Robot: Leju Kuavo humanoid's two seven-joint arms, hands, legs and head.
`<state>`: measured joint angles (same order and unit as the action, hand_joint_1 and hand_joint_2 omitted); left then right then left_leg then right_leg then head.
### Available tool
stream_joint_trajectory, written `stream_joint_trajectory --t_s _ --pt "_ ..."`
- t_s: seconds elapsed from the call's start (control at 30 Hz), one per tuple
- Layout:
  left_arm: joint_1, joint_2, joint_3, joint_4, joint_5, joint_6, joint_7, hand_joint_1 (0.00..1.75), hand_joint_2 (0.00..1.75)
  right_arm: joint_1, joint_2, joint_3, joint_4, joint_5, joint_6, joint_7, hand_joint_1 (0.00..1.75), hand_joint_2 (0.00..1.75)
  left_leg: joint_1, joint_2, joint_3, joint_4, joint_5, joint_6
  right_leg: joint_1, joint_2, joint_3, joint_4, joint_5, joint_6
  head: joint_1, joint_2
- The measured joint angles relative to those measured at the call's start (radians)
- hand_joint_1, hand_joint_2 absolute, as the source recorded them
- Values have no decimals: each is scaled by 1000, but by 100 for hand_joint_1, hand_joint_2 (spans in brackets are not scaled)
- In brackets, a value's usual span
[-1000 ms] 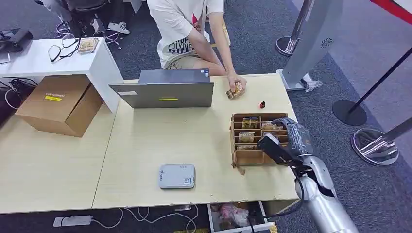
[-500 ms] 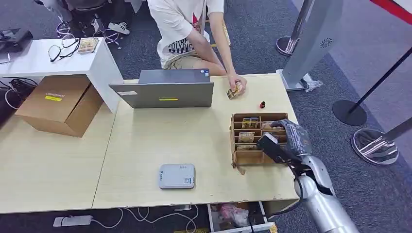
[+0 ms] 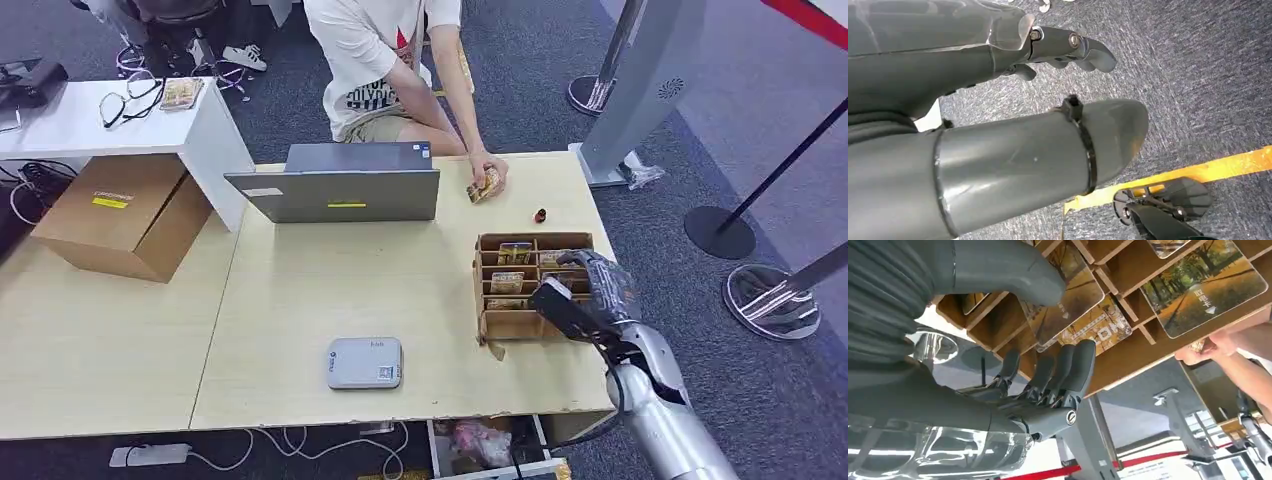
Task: Pass the card to the sensor for recognition and then transmit it.
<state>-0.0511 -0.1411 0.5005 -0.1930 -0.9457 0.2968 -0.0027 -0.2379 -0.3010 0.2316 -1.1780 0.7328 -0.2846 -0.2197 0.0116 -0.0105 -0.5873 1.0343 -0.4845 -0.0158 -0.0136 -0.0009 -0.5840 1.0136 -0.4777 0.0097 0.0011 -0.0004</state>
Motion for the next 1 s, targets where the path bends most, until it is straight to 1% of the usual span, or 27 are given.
stream_joint_trajectory --t_s 0.13,0.17,0.2,0.33,0.6,0.63,0.67,0.7,0.8,0.87,0.9,1.0 --pt "0 0 0 0 0 0 0 0 0 0 -4 2 1 -1 0 4 91 175 0 0 0 0 0 0 0 0 0 0 0 0 0 0" --pt "0 0 0 0 0 0 0 0 0 0 -5 2 1 -1 0 6 98 175 0 0 0 0 0 0 0 0 0 0 0 0 0 0" --pt "0 0 0 0 -2 0 0 0 0 1 -6 2 1 -2 1 7 101 175 0 0 0 0 0 0 0 0 0 0 0 0 0 0" --pt "0 0 0 0 -3 2 -1 0 0 0 -9 5 1 -3 2 10 133 175 0 0 0 0 0 0 0 0 0 0 0 0 0 0" --pt "-1 0 0 0 -6 4 -2 0 0 -1 -23 10 -5 -6 12 12 140 175 0 0 0 0 0 0 0 0 0 0 0 0 0 0" --pt "-1 0 0 0 -7 5 -2 0 0 -1 -24 10 -6 -7 12 13 143 175 0 0 0 0 0 0 0 0 0 0 0 0 0 0" --pt "-1 0 0 0 -7 5 -2 0 0 0 -25 11 -8 -8 14 14 143 175 0 0 0 0 0 0 0 0 0 0 0 0 0 0" --pt "-1 0 0 0 -7 5 -2 0 0 0 -28 11 -10 -8 15 14 140 175 0 0 0 0 0 0 0 0 0 0 0 0 0 0" --pt "-1 0 0 0 -7 5 -2 0 0 0 -31 11 -14 -8 16 16 140 175 0 0 0 0 0 0 0 0 0 0 0 0 0 0" --pt "-1 0 0 0 -7 5 -2 0 0 -1 -33 11 -14 -8 16 18 145 175 0 0 0 0 0 0 0 0 0 0 0 0 0 0" --pt "-1 0 0 0 -7 5 -2 0 0 -1 -33 11 -14 -8 16 18 143 175 0 0 0 0 0 0 0 0 0 0 0 0 0 0" --pt "-1 0 0 0 -6 5 -2 0 0 -3 -33 11 -14 -8 21 18 145 175 0 0 0 0 0 0 0 0 0 0 0 0 0 0"
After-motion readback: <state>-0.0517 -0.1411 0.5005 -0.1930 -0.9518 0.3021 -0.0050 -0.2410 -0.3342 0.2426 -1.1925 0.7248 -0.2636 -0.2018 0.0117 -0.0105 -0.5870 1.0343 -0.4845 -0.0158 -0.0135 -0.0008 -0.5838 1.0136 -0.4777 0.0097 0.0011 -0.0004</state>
